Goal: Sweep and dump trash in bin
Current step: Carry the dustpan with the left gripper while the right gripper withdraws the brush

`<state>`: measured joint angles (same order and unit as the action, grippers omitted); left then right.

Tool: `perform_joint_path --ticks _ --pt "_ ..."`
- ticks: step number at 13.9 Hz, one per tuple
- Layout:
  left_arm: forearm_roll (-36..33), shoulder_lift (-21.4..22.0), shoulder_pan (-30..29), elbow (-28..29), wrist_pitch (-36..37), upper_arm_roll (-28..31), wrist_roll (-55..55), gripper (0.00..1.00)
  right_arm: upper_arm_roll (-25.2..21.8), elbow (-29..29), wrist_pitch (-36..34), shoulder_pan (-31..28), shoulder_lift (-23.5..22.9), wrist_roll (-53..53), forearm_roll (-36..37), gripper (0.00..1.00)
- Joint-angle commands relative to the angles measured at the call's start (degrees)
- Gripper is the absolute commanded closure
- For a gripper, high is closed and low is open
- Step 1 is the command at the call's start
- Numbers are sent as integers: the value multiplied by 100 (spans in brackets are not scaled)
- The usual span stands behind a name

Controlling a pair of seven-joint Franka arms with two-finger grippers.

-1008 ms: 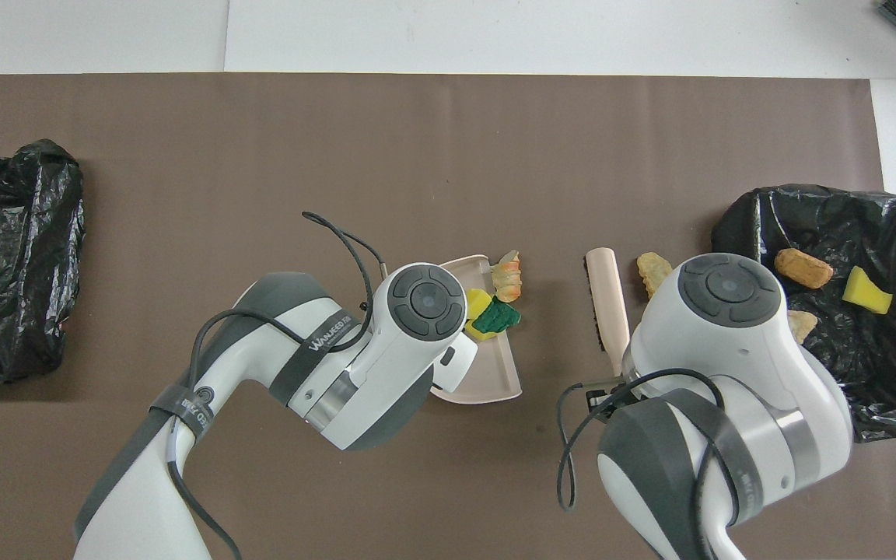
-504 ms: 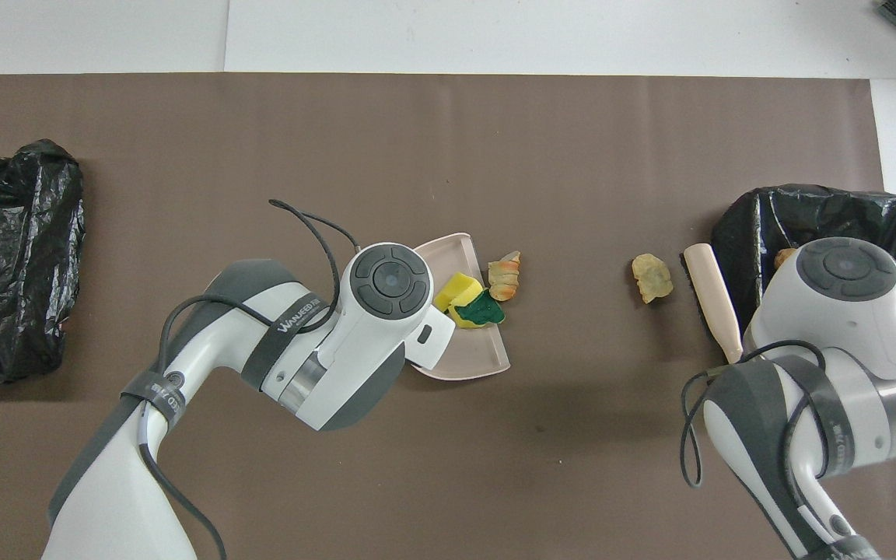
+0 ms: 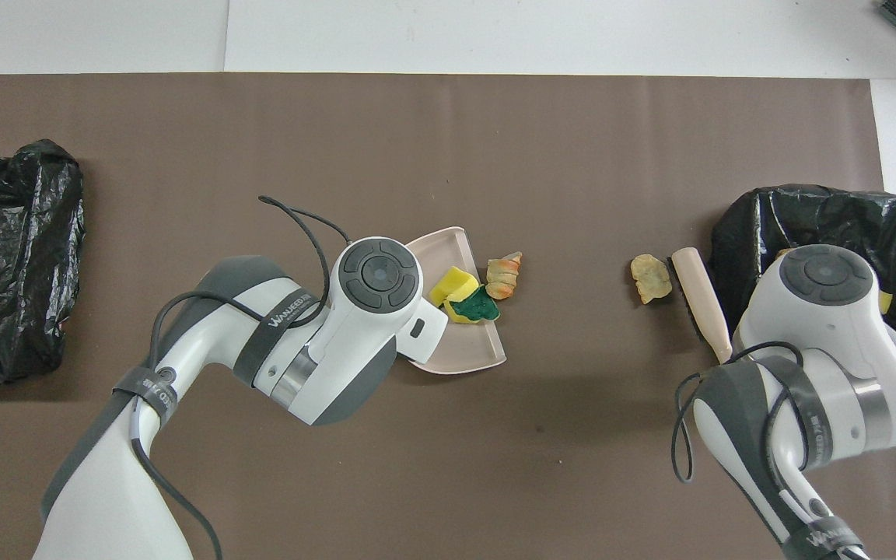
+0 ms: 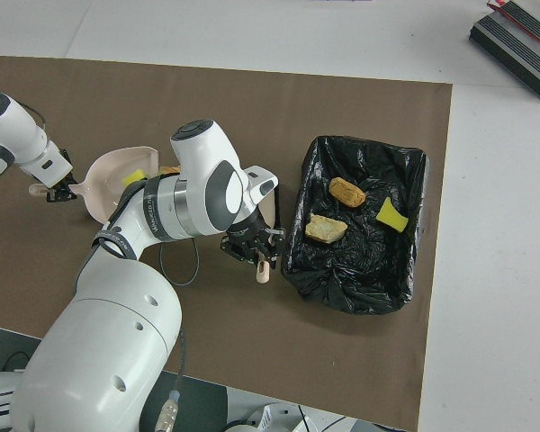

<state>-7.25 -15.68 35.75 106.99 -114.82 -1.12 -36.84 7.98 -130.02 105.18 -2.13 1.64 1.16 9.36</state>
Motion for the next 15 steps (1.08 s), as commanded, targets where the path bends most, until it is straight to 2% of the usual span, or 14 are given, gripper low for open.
perform_joint_path --ticks 1,7,11,15 --pt "-101 118 28 173 -41 -2 36 100 63 -15 117 265 -50 -185 -713 100" --pt "-101 153 37 252 -23 -2 27 100 63 81 801 1249 -207 -712 -2980 100" --pt "-101 162 46 278 -41 -11 27 100 63 82 1136 1935 -234 -1143 -3772 100" --pt "-101 188 55 340 -111 -20 10 100 72 82 1119 2182 -155 -837 -4966 100"
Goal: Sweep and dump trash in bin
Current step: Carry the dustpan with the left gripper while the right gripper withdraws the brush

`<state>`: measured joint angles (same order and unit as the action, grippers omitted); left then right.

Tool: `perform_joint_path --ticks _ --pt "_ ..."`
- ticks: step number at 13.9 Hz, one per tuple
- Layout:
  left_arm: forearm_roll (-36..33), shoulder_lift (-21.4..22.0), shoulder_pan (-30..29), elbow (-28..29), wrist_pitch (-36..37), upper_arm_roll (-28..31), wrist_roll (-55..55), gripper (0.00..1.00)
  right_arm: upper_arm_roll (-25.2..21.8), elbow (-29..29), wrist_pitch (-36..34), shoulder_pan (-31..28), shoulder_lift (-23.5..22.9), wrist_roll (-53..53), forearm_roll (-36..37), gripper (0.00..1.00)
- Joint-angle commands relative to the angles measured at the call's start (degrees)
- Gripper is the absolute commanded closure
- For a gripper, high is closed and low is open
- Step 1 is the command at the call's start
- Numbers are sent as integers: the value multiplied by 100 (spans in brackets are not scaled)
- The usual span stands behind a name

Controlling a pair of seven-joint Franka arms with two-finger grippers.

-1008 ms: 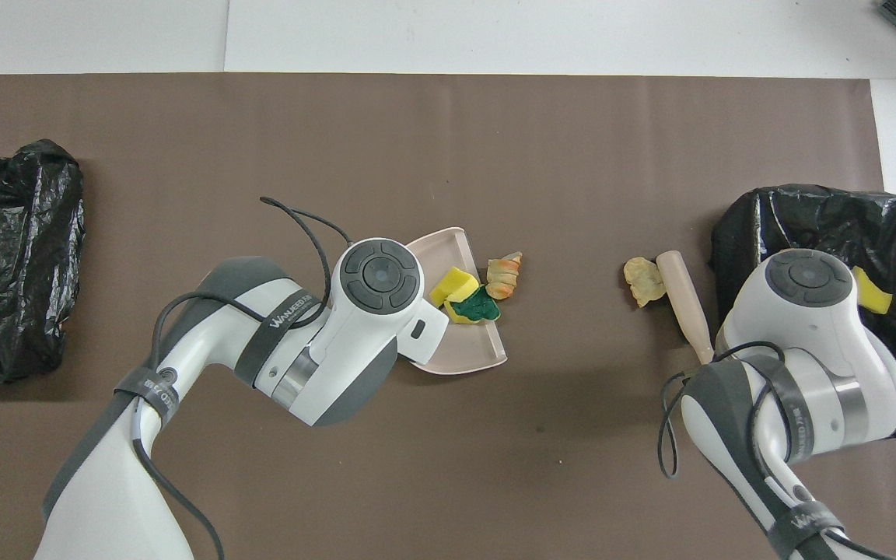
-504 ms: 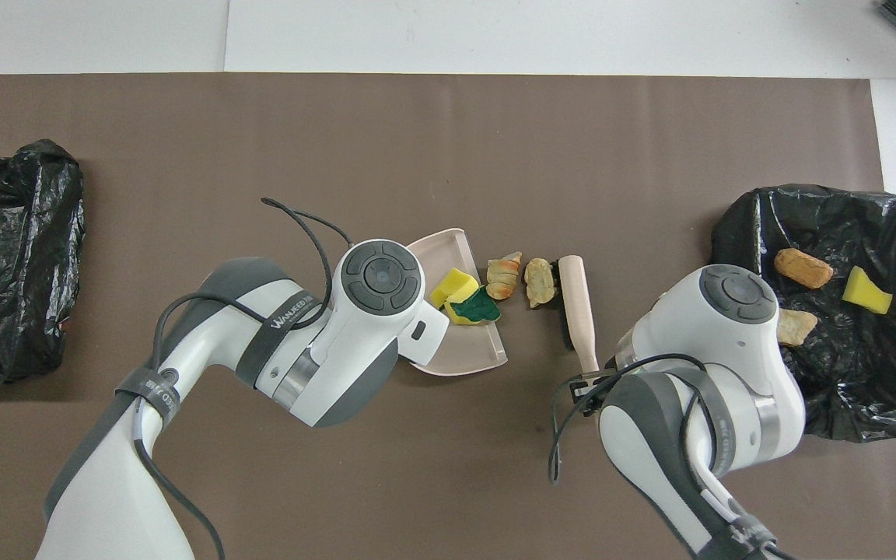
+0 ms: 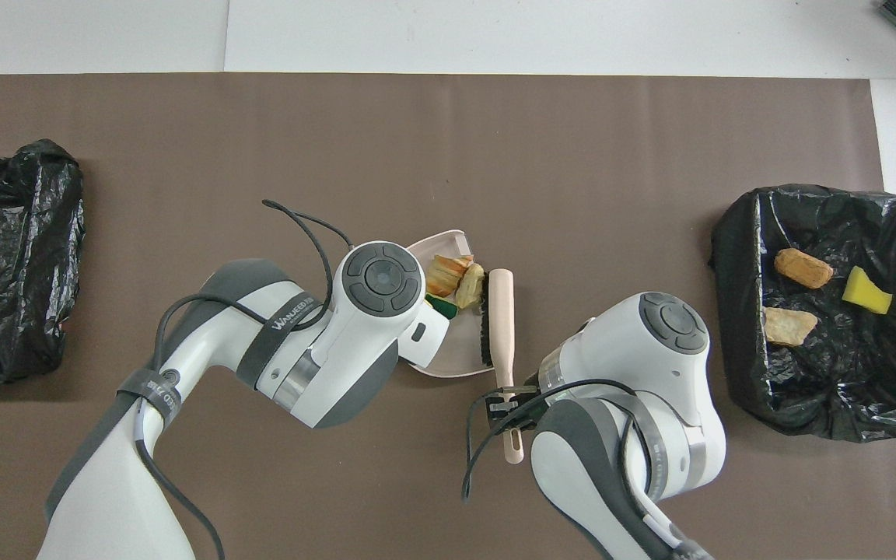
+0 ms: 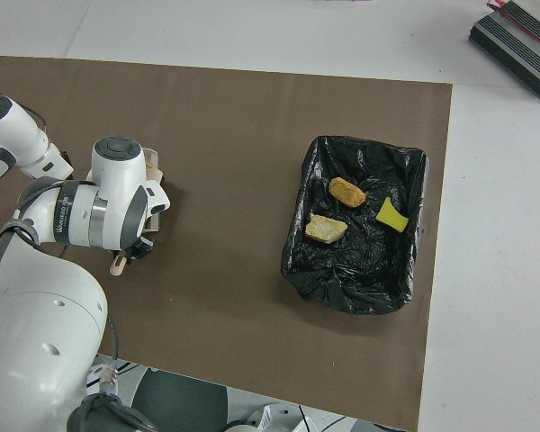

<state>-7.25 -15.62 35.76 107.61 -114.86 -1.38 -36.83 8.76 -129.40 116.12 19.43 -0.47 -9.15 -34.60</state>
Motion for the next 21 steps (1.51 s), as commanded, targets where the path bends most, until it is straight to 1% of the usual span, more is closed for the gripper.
perform_joint_path --ticks 1,2,4,5,6,7,10,12,13,15,16,18,20,21 --pt "-101 182 54 296 -124 6 9 100 -14 20 34 78 65 246 -922 100" --pt "-101 182 45 296 -124 6 -34 100 -14 20 25 87 117 264 -1065 100" --pt "-101 182 2 305 -133 6 -401 100 -49 29 -132 9 371 230 -1041 100" --pt "-92 182 -25 296 -141 6 -673 100 -84 29 -316 0 494 177 -962 100" --pt "-83 182 -42 296 -150 15 -911 100 -93 29 -570 -105 591 133 -735 100" --pt "-66 174 -129 296 -211 6 -1070 100 -85 37 -747 -280 697 2 -245 100" --pt "-4 261 -384 296 -326 -3 -1501 100 -76 151 -1308 -317 935 -691 959 100" --pt "5 427 -508 305 -265 -3 -1712 100 11 344 -1757 -220 988 -1577 1812 100" --pt "5 524 -604 322 -230 -3 -1818 100 108 380 -1881 -90 1005 -1886 1981 100" --pt "13 866 -841 471 -186 -3 -2037 100 135 293 -1830 26 1137 -2056 1905 100" --pt "13 1103 -999 568 -107 -3 -2343 100 170 275 -1829 87 1137 -2039 1878 100" --pt "13 1551 -1368 639 191 6 -2705 100 205 249 -1751 420 1076 -2143 1581 100" --pt "13 1825 -1964 621 403 -3 -2995 100 205 65 -1208 771 1041 -2520 1491 100" --pt "48 1930 -2176 621 438 6 -3214 100 205 20 -1031 921 945 -2591 1448 100"
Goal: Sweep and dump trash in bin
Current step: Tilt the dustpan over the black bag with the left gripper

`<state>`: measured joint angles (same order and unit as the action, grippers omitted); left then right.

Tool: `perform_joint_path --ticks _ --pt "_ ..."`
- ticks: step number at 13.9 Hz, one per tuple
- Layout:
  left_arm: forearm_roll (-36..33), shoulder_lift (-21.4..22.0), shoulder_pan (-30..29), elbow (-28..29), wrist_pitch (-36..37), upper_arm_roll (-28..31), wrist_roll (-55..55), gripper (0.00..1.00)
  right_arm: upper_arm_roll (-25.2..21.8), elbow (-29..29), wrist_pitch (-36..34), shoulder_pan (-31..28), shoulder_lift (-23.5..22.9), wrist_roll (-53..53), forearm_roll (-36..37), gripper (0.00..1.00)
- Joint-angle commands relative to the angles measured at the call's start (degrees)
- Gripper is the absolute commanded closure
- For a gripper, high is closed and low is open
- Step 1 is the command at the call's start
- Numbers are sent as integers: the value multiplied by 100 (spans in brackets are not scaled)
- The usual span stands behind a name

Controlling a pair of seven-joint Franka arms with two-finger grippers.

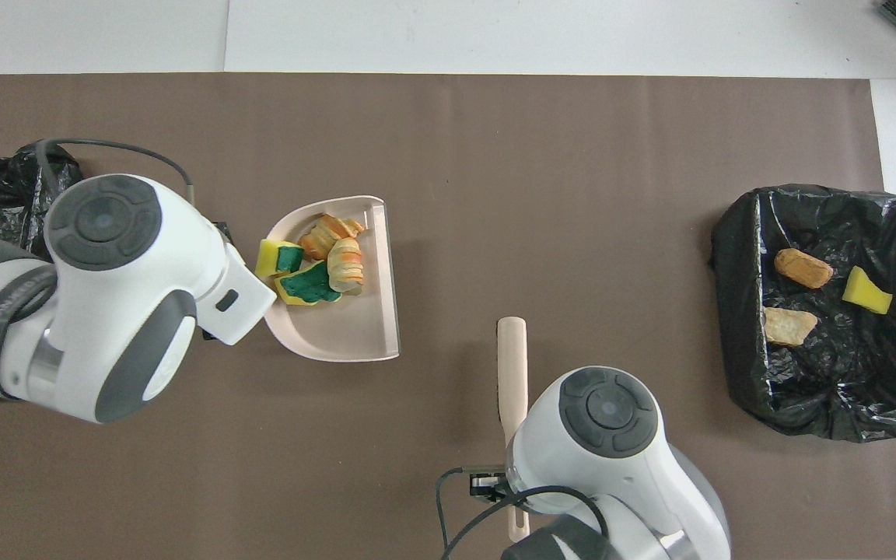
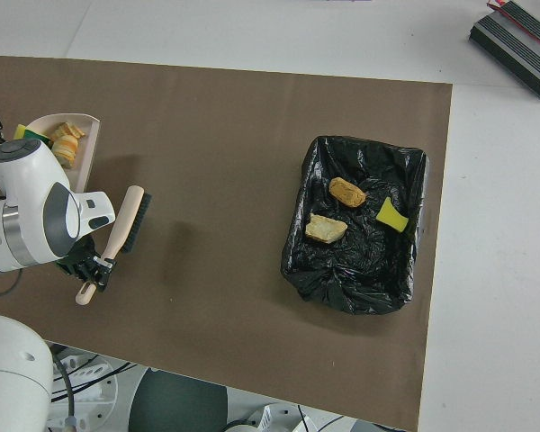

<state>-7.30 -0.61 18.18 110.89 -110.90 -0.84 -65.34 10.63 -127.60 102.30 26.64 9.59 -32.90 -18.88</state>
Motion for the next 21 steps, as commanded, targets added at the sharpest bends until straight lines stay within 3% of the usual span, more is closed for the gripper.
perform_joint_path --ticks 1,5,9,12,17,21 --pt "53 491 -725 232 85 -30 -609 100 18 -195 500 384 -176 -295 -255 100" --pt "360 395 -2157 -128 69 -12 -1918 100 18 -624 948 604 -142 -437 -449 100" --pt "563 -263 -3406 -1024 68 -4 -3692 100 18 -1022 1407 815 -62 -445 -494 100" --pt "318 -878 -4058 -1788 -45 14 -4546 100 18 -1223 1608 1105 -71 -437 -494 100" --pt "-1779 -1029 -4191 -1879 -810 40 -4558 100 18 -1364 1926 1133 -212 -516 -494 100" --pt "-3239 -1038 -4147 -1765 -889 41 -4208 100 18 -1364 2048 1097 -326 -542 -494 100"
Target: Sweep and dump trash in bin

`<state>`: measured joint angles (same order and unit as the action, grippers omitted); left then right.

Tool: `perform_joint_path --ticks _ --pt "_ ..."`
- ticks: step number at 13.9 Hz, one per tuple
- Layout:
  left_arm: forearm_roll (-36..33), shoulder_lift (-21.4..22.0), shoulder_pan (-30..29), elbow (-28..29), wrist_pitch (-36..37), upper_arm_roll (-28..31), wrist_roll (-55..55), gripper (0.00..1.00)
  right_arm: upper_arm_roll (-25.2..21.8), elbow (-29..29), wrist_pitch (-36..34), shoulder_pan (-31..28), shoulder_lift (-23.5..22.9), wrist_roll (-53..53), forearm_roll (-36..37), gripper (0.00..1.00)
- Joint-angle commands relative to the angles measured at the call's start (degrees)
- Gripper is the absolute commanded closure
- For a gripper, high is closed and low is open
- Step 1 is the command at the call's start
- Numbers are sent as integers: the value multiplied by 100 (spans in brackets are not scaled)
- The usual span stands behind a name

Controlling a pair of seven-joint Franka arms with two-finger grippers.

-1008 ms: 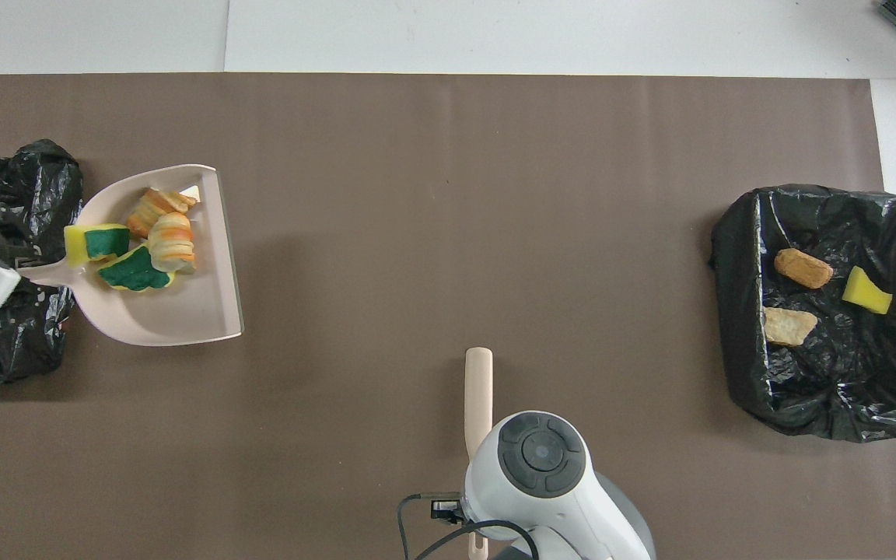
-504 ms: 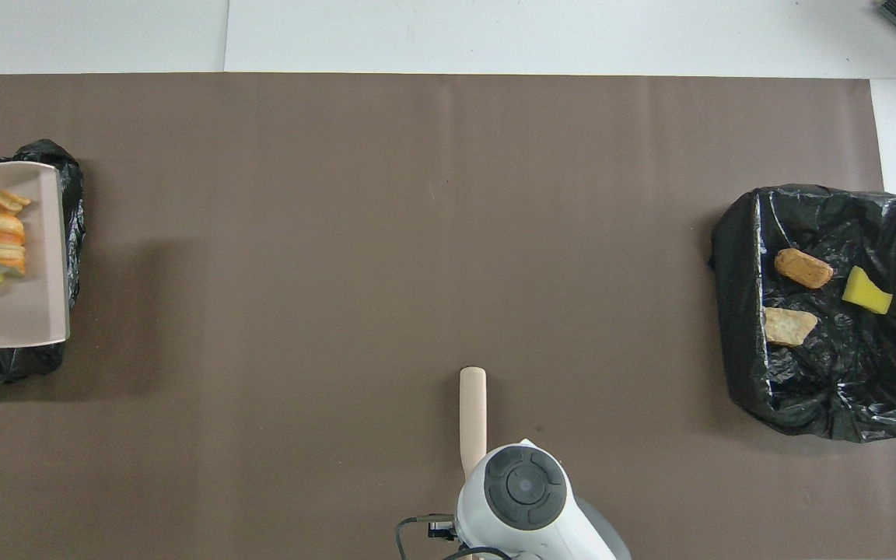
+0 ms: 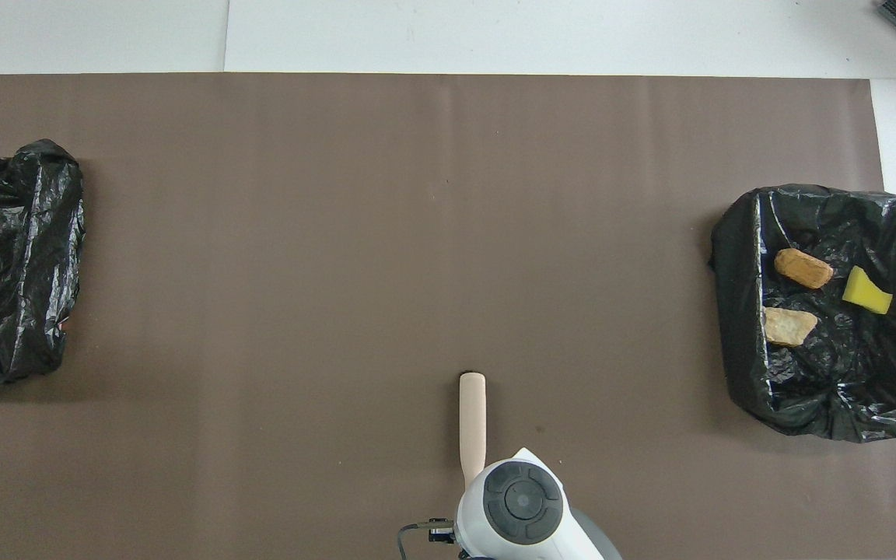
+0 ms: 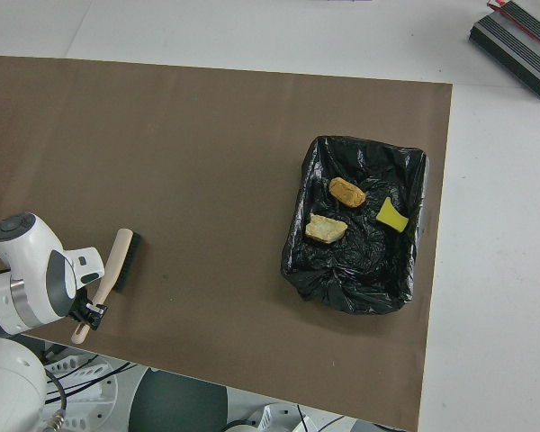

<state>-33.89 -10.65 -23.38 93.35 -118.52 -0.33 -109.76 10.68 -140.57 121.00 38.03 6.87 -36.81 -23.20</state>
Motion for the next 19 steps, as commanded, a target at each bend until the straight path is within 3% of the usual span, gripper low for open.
perform_joint_path --ticks 1,7,8,9,10,13,19 --pt "-836 -16 35 59 -154 -2 540 100 4 -67 187 -58 -72 -125 -61 100" --pt "-2427 80 219 183 -75 -2 1255 100 4 -58 398 -173 -230 16 -61 100" --pt "-2604 107 264 183 -49 -2 1255 100 4 -49 398 -181 -239 25 -61 76" --pt "-2753 150 264 157 -48 -2 1247 100 4 -32 389 -190 -239 34 -53 7" --pt "-2764 194 264 113 -40 -2 1238 100 4 -5 372 -190 -247 16 -53 0" --pt "-2623 432 282 86 161 -90 1168 100 -5 100 337 -190 -291 -1 -35 0" --pt "-676 406 1054 95 532 -204 1247 100 -40 679 -136 -725 -265 60 245 0"
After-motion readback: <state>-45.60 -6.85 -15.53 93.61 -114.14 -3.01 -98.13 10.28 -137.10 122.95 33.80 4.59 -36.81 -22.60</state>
